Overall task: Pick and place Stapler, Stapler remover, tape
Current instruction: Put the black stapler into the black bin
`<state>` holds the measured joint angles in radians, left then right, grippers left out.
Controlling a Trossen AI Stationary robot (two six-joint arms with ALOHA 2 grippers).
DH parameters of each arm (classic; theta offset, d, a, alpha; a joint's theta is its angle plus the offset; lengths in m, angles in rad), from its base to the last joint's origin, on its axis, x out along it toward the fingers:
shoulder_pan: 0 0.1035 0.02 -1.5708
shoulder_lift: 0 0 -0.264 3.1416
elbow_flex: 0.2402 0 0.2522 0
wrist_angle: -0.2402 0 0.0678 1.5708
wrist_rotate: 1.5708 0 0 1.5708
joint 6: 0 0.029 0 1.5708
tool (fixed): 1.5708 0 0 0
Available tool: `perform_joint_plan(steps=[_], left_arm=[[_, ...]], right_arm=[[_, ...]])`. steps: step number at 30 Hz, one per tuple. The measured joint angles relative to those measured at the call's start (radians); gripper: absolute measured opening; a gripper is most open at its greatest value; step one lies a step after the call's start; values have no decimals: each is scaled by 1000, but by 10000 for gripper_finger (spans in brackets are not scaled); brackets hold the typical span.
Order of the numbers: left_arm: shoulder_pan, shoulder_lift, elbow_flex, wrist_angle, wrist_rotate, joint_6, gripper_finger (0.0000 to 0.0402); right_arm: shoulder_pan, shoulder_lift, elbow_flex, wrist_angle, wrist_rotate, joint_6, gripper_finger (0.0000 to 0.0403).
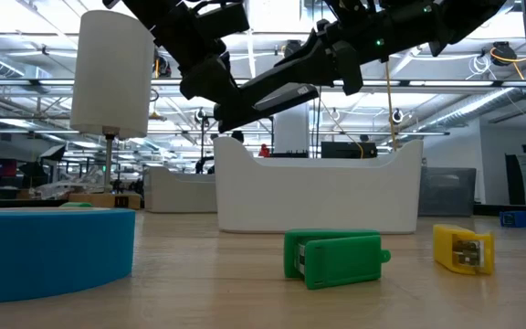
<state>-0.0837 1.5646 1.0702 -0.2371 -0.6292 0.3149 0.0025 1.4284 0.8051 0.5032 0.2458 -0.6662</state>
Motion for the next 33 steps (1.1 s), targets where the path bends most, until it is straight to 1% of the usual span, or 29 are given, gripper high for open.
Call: perform_joint_plan(steps=[5, 7, 11, 14, 18, 21, 26, 28, 30, 33], left_arm=[[0, 0, 0, 0, 0, -2, 137], [0, 0, 0, 5, -3, -15, 157], [0, -1, 0, 12, -34, -85, 220], [0, -1, 0, 7, -53, -98, 253], [0, -1, 0, 5, -54, -96, 278], [0, -1, 0, 4, -92, -112, 284], [-6, -3, 0, -17, -231, -116, 277], [-8, -3, 0, -33, -299, -137, 271], [-9, -3, 0, -65, -341, -173, 266], [-9, -4, 0, -132, -349, -247, 260]], right_arm=[[0, 0, 0, -3, 5, 0, 135], [0, 0, 0, -3, 12, 2, 135], [-2, 0, 1, -11, 41, 4, 133], [-1, 0, 1, -11, 69, 1, 133], [-1, 0, 1, -19, 83, 1, 133], [-1, 0, 1, -18, 118, -2, 133], [-1, 0, 1, -46, 228, -6, 132], [-1, -1, 1, -50, 313, -8, 132], [-1, -1, 1, -60, 415, -7, 132], [-2, -1, 1, -69, 581, -4, 132]])
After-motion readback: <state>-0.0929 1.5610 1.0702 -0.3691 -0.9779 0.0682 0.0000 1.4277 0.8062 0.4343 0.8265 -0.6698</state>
